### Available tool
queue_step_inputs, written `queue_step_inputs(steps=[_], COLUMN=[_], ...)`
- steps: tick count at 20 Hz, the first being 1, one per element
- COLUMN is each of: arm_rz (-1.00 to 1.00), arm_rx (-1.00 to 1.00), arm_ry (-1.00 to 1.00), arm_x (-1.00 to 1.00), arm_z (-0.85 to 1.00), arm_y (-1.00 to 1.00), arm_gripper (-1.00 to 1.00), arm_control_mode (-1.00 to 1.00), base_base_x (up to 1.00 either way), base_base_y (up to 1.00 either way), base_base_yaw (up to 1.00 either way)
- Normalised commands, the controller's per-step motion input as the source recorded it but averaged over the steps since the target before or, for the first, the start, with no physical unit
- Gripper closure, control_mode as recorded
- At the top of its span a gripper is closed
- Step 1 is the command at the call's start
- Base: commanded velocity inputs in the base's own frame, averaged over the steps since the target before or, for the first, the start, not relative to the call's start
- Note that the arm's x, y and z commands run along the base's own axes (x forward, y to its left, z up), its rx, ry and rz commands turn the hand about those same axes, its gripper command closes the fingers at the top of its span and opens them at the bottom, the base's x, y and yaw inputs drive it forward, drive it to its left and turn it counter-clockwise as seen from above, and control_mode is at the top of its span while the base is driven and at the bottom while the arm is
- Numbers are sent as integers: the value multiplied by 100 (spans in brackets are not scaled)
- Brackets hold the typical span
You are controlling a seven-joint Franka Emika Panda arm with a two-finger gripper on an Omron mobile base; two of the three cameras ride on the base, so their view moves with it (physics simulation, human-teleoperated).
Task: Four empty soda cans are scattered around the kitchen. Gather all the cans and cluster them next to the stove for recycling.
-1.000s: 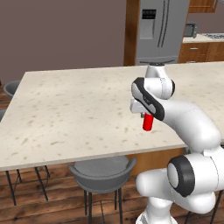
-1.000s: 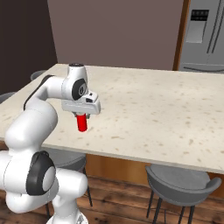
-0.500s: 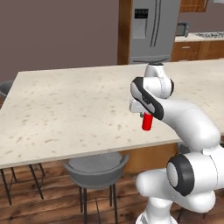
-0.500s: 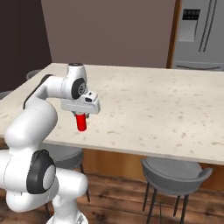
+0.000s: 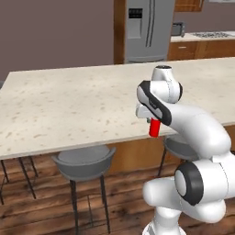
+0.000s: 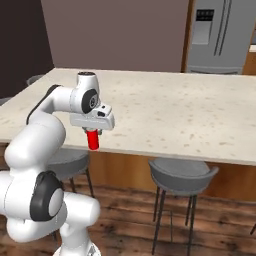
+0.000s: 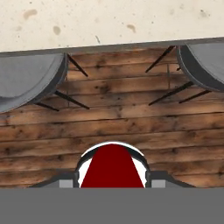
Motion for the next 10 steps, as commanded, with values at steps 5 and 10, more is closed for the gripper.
queue_step_inputs(steps=[5,10], arm_rz=[0,0], arm_rx=[0,0], arm_ry=[0,0], arm_x=[0,0], arm_z=[0,0], arm_y=[0,0], arm_gripper=[100,100], arm_control_mode=[100,100], base_base_x=[-54,-26], base_base_y=[-77,-87], base_base_yaw=[-3,0])
